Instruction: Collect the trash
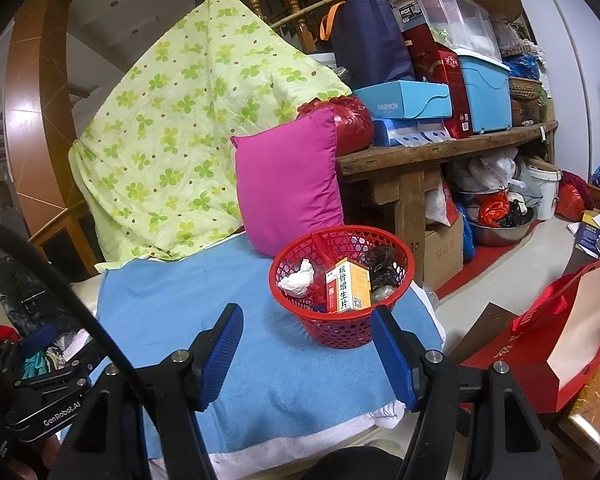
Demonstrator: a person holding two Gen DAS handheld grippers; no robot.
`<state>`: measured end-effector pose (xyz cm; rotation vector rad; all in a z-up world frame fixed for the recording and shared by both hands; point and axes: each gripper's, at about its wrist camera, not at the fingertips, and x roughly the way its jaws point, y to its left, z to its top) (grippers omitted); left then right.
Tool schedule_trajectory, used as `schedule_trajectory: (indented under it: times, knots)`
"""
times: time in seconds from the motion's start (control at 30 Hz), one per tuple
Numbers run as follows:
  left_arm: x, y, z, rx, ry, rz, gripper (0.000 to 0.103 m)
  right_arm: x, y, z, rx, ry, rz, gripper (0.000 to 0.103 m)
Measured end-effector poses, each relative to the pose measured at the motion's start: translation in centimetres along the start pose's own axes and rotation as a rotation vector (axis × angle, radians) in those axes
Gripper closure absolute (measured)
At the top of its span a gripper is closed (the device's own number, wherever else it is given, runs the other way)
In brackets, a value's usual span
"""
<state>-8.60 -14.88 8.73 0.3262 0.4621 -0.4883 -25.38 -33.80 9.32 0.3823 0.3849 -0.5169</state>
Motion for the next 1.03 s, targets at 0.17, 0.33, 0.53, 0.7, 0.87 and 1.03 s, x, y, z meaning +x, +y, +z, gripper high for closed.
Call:
schedule_trajectory:
  times: [0.17, 0.33, 0.53, 0.7, 0.87, 1.03]
  knots:
    - [0.4, 0.1, 0.2, 0.000, -0.005, -0.011, 0.007, 0.6, 0.4, 0.1, -0.017, 0.000, -0.011, 0.033]
    - [1.2, 0.3, 0.6, -0.002, -0.011, -0.020, 0.007, 1.2, 0.9, 0.3, -0.028, -0.005, -0.023, 0.033]
    - [2.1, 0.6, 0.7, -0.008, -0.016, -0.032, 0.007, 2.0, 1.8, 0.4, -0.049, -0.007, -0.038, 0.033]
    - [2.6, 0.5, 0.7, -0.007, -0.016, -0.045, 0.007, 2.6, 2.3, 0.3, -0.060, -0.004, -0.051, 0.033]
    - [3.5, 0.6, 0.7, -0.003, -0.023, -0.066, 0.007, 3.4, 2.8, 0.2, -0.075, 0.002, -0.062, 0.033]
    - [5.5, 3.6, 0.5, -0.071, 0.004, -0.048, 0.007, 6.0, 4.7, -0.2, -0.114, 0.042, -0.024, 0.033]
